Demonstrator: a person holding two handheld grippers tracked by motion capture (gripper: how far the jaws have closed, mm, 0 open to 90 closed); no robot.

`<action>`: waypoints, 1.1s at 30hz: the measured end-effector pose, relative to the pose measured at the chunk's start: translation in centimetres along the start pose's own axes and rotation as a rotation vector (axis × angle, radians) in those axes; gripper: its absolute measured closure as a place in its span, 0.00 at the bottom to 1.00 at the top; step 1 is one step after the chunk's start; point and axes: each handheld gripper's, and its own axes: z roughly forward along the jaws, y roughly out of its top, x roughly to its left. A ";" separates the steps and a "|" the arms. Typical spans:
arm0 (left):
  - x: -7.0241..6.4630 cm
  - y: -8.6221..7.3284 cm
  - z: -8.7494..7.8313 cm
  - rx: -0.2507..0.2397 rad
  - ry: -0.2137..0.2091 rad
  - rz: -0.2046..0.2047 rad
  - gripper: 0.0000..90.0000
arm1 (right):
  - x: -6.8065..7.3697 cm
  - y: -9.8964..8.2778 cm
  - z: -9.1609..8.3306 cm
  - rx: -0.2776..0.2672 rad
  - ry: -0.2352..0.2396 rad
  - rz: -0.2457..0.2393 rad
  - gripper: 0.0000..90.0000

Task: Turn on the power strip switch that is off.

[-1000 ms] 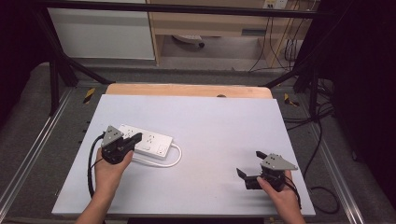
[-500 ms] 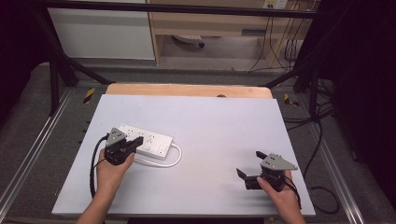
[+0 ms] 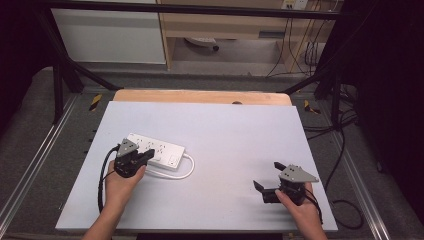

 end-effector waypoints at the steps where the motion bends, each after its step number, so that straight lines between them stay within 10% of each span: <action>1: 0.0 0.0 0.1 0.003 0.000 0.003 1.00 | 0.0 0.0 0.0 0.000 0.000 -0.001 0.03; 33: -0.4 -0.3 1.8 0.082 -0.014 0.051 1.00 | 0.0 0.0 0.0 0.002 0.003 0.003 0.03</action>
